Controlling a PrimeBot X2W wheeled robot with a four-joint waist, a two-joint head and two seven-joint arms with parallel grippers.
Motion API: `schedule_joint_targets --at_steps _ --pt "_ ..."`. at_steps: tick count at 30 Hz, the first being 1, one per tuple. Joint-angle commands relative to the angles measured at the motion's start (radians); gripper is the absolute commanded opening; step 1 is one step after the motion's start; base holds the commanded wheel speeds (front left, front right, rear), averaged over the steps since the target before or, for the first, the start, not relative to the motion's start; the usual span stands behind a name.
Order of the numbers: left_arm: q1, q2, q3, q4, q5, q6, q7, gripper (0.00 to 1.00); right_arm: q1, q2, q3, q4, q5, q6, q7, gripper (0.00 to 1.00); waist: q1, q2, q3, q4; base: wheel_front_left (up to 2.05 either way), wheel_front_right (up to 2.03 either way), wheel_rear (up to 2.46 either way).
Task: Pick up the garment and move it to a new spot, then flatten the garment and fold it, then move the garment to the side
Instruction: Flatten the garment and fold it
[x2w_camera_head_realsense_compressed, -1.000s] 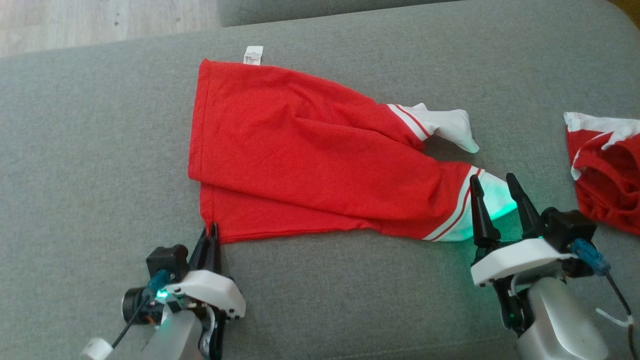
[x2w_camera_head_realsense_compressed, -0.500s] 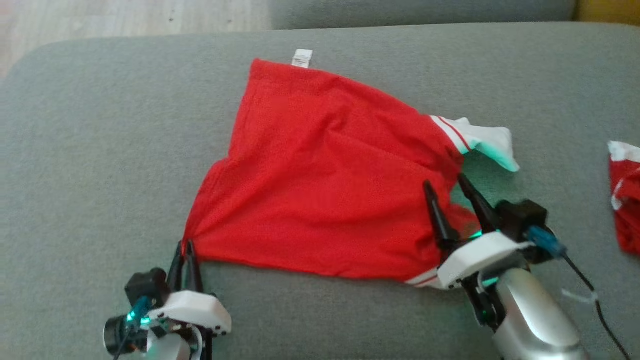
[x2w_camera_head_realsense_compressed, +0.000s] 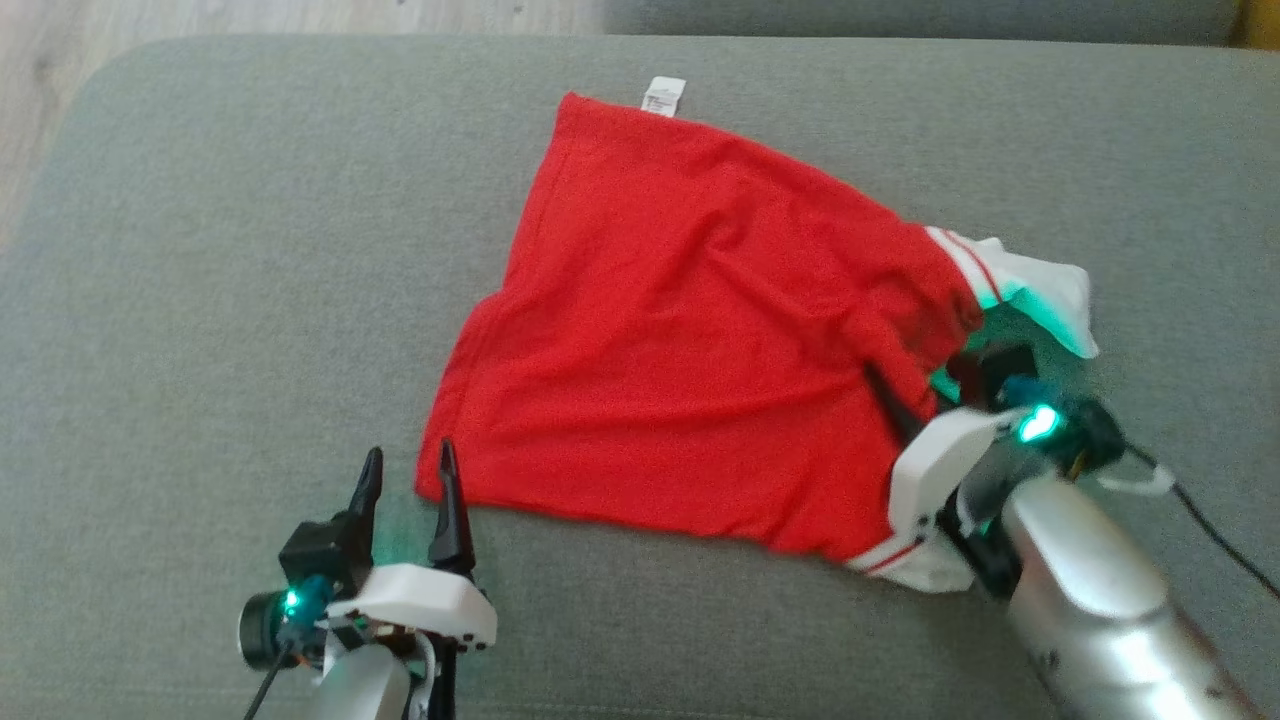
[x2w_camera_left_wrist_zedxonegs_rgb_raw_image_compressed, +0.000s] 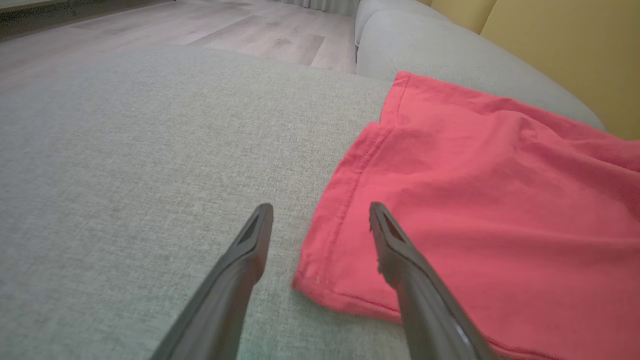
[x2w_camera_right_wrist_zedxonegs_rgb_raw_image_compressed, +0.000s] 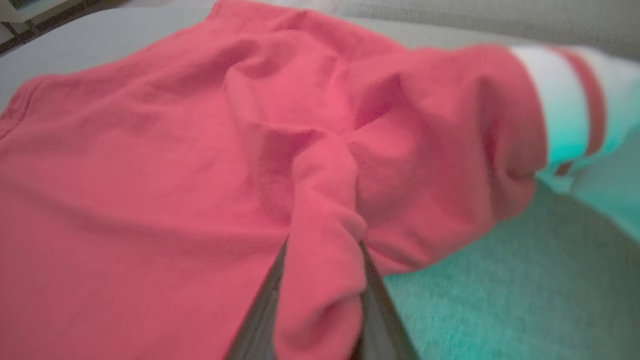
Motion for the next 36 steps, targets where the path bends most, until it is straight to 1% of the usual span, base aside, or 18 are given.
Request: schedule_joint_targets --at_steps 1,5,12,13,14,17,19,20,23,24,29,32,36 --pt "-0.029 0.014 0.016 -0.042 -0.003 0.005 -0.005 1.0 -0.065 -0.014 0.002 -0.026 -0.008 0.003 -0.026 0.0 0.0 -0.0001 0.01 0.016 0.0 0.0 0.0" --pt "-0.037 0.014 -0.005 -0.064 -0.001 0.004 -0.005 1.0 -0.157 -0.006 -0.063 0.013 -0.02 0.003 -0.054 0.0 0.0 -0.0001 0.025 0.044 0.0 0.0 0.0" --pt "-0.056 0.014 -0.07 -0.064 -0.013 0.002 -0.005 1.0 -0.333 0.009 -0.168 0.166 -0.142 0.003 -0.1 0.0 0.0 -0.0001 0.046 0.122 0.0 0.0 0.0" --pt "-0.058 0.014 -0.077 -0.063 -0.015 0.003 -0.005 1.0 -0.349 0.01 -0.193 0.191 -0.156 0.003 -0.111 0.48 0.0 -0.0001 0.047 0.129 0.0 0.0 0.0" --pt "-0.059 0.014 -0.083 -0.063 -0.016 0.005 -0.005 1.0 -0.362 0.009 -0.215 0.217 -0.174 0.003 -0.121 1.0 0.0 -0.0001 0.047 0.134 0.0 0.0 0.0" --pt "-0.055 0.014 -0.088 -0.062 -0.018 0.012 -0.005 1.0 -0.383 0.019 -0.277 0.278 -0.209 0.003 -0.163 1.0 0.0 -0.0001 0.037 0.133 0.0 0.0 0.0" --pt "-0.048 0.014 -0.079 -0.065 -0.013 0.015 -0.005 1.0 -0.378 0.03 -0.304 0.304 -0.227 0.003 -0.199 1.0 0.0 -0.0001 0.022 0.119 0.0 0.0 0.0" --pt "-0.048 0.014 -0.079 -0.065 -0.013 0.015 -0.005 1.0 -0.378 0.03 -0.304 0.304 -0.227 0.003 -0.199 1.0 0.0 -0.0001 0.022 0.119 0.0 0.0 0.0" --pt "-0.032 0.014 -0.058 -0.077 0.01 0.016 -0.005 1.0 -0.342 0.046 -0.346 0.298 -0.233 0.003 -0.248 1.0 0.0 -0.0001 -0.006 0.087 0.0 0.0 0.0" --pt "-0.017 0.014 -0.038 -0.089 0.035 0.018 -0.005 1.0 -0.291 0.06 -0.359 0.276 -0.234 0.003 -0.258 1.0 0.0 -0.0001 -0.03 0.057 0.0 0.0 0.0" --pt "0.035 0.014 0.019 -0.116 0.092 0.012 -0.005 1.0 -0.1 0.086 -0.411 0.097 -0.2 0.003 -0.26 1.0 0.0 -0.0001 -0.084 -0.012 0.0 0.0 0.0" --pt "0.075 0.014 0.047 -0.127 0.117 0.008 -0.005 1.0 0.016 0.095 -0.42 0.023 -0.181 0.003 -0.26 1.0 0.0 -0.0001 -0.116 -0.044 0.0 0.0 0.0" --pt "0.133 0.014 0.077 -0.134 0.13 -0.004 -0.005 1.0 0.133 0.099 -0.393 -0.034 -0.154 0.003 -0.26 1.0 0.0 -0.0001 -0.155 -0.074 0.0 0.0 0.0"
